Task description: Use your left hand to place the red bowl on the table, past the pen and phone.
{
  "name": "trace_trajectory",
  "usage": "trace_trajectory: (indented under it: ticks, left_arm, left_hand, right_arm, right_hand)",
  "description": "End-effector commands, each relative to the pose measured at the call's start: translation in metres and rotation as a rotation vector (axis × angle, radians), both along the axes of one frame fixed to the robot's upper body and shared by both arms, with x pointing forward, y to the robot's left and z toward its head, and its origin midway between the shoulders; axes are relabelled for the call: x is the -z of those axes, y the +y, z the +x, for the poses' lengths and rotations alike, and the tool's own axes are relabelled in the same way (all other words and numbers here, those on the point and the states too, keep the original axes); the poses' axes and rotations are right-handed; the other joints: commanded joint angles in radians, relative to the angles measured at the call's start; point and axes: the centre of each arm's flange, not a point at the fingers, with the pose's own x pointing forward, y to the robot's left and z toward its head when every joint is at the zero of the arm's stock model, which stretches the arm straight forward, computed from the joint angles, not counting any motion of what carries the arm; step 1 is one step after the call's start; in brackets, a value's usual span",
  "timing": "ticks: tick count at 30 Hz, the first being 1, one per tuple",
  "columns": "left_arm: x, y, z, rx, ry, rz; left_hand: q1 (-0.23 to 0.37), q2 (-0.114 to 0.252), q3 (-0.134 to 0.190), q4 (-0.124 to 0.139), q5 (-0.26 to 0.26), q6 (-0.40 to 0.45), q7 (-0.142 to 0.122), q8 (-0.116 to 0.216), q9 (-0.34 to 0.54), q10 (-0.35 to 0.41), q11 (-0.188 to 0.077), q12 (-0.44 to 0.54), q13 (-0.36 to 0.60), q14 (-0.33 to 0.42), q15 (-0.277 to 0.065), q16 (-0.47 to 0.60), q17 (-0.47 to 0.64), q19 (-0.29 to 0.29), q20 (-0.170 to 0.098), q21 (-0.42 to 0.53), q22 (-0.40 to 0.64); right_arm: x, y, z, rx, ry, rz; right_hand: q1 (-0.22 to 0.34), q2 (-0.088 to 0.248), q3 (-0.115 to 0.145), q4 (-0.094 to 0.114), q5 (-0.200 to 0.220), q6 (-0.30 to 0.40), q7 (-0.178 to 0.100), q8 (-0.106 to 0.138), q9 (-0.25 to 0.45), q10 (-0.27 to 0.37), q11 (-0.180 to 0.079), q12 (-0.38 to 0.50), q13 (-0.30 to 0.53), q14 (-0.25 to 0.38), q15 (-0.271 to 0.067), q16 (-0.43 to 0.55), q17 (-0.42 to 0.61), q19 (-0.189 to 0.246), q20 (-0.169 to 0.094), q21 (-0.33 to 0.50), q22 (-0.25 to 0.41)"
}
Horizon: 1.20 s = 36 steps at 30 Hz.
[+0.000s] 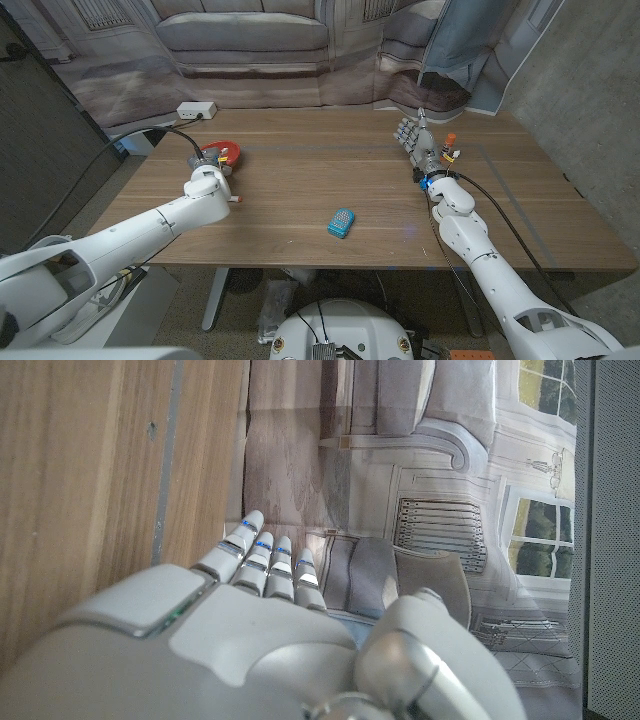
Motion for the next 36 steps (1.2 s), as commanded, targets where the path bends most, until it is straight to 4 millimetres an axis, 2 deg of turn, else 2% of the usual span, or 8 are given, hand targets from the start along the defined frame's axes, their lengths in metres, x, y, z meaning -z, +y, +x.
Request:
trace_trajectory:
  ticks: [1,6,7,11,16,24,27,36]
  left_arm:
    - [-0.001,-0.001,-0.004,-0.005,0.012,-0.003]
    - [-0.001,-0.003,-0.003,-0.007,0.017,0.000]
    - [-0.001,-0.004,-0.003,-0.008,0.017,0.002]
    - [-0.002,-0.006,-0.003,-0.010,0.025,0.004]
    - [-0.003,-0.006,-0.005,-0.007,0.030,0.000]
    - [-0.006,-0.006,-0.009,-0.007,0.030,-0.006]
    - [-0.007,-0.005,-0.012,-0.010,0.021,-0.014]
    - [-0.013,-0.005,-0.021,-0.008,-0.013,-0.003]
  left_hand:
    - [-0.003,-0.014,-0.006,0.002,0.012,-0.033,0.006,-0.019,0.004,-0.047,0.008,0.002,-0.013,-0.062,-0.078,-0.005,-0.005,-0.028,-0.070,-0.012,0.002]
    - [-0.011,-0.020,-0.012,0.002,0.018,-0.067,0.007,-0.039,0.004,-0.089,0.015,0.003,-0.027,-0.121,-0.068,-0.006,-0.010,-0.052,-0.060,-0.021,0.001]
    - [-0.014,-0.022,-0.015,0.003,0.019,-0.074,0.008,-0.044,0.004,-0.101,0.010,0.003,-0.031,-0.135,-0.062,-0.006,-0.011,-0.063,-0.055,-0.026,0.001]
    - [-0.033,-0.028,-0.027,0.010,0.029,-0.135,0.015,-0.079,0.005,-0.173,0.016,0.003,-0.054,-0.219,-0.037,-0.005,-0.015,-0.119,-0.018,-0.043,0.000]
    - [-0.050,-0.039,-0.041,0.015,0.042,-0.203,0.021,-0.115,0.007,-0.248,0.030,0.000,-0.072,-0.295,-0.017,-0.006,-0.018,-0.175,0.007,-0.054,-0.001]
    - [-0.086,-0.053,-0.065,0.028,0.063,-0.280,0.019,-0.155,0.010,-0.342,0.049,0.002,-0.093,-0.368,0.016,-0.005,-0.019,-0.230,0.032,-0.056,-0.003]
    - [-0.098,-0.054,-0.072,0.035,0.069,-0.302,0.020,-0.166,0.010,-0.363,0.050,0.004,-0.099,-0.380,0.019,-0.001,-0.019,-0.245,0.038,-0.057,-0.003]
    - [-0.109,-0.052,-0.076,0.042,0.074,-0.298,0.019,-0.165,0.011,-0.363,0.052,0.011,-0.103,-0.385,0.019,0.003,-0.018,-0.250,0.042,-0.055,-0.003]
  right_arm:
    - [0.001,-0.002,-0.003,0.001,-0.004,-0.001]
    - [0.001,-0.005,-0.004,0.006,-0.002,0.003]
    - [0.002,-0.005,-0.005,0.007,-0.002,0.004]
    - [0.002,-0.008,-0.006,0.011,-0.003,0.002]
    - [0.003,-0.009,-0.007,0.011,-0.002,0.004]
    - [0.002,-0.011,-0.008,0.011,-0.003,0.003]
    - [0.002,-0.010,-0.008,0.010,-0.006,-0.001]
    - [0.002,-0.010,-0.008,0.006,-0.004,0.002]
  right_hand:
    - [0.008,-0.002,-0.006,0.001,-0.001,0.009,-0.004,0.002,0.003,0.010,0.003,-0.004,0.003,0.009,0.005,-0.005,0.005,0.008,-0.003,-0.002,0.004]
    - [0.008,-0.001,-0.006,0.001,-0.001,0.009,-0.004,0.002,0.003,0.011,0.004,-0.004,0.003,0.009,0.005,-0.005,0.005,0.009,-0.002,-0.002,0.004]
    - [0.008,-0.001,-0.006,0.001,-0.001,0.009,-0.004,0.002,0.003,0.011,0.004,-0.004,0.003,0.009,0.005,-0.005,0.005,0.009,-0.003,-0.002,0.004]
    - [0.008,-0.001,-0.006,0.001,-0.001,0.009,-0.004,0.002,0.003,0.011,0.002,-0.004,0.003,0.009,0.005,-0.005,0.005,0.009,-0.002,-0.002,0.004]
    - [0.008,-0.001,-0.007,0.001,-0.001,0.008,-0.004,0.002,0.003,0.011,0.004,-0.004,0.003,0.009,0.005,-0.006,0.005,0.008,-0.002,-0.002,0.004]
    - [0.009,-0.001,-0.008,0.001,-0.001,0.008,-0.005,0.002,0.003,0.010,0.001,-0.004,0.003,0.009,0.005,-0.006,0.005,0.008,-0.002,-0.002,0.004]
    - [0.009,0.000,-0.008,0.001,-0.001,0.009,-0.005,0.002,0.003,0.010,0.001,-0.004,0.003,0.009,0.005,-0.006,0.005,0.008,-0.002,-0.002,0.004]
    - [0.009,0.000,-0.009,0.000,-0.001,0.009,-0.006,0.002,0.003,0.011,0.002,-0.004,0.003,0.010,0.005,-0.006,0.005,0.007,-0.002,-0.003,0.004]
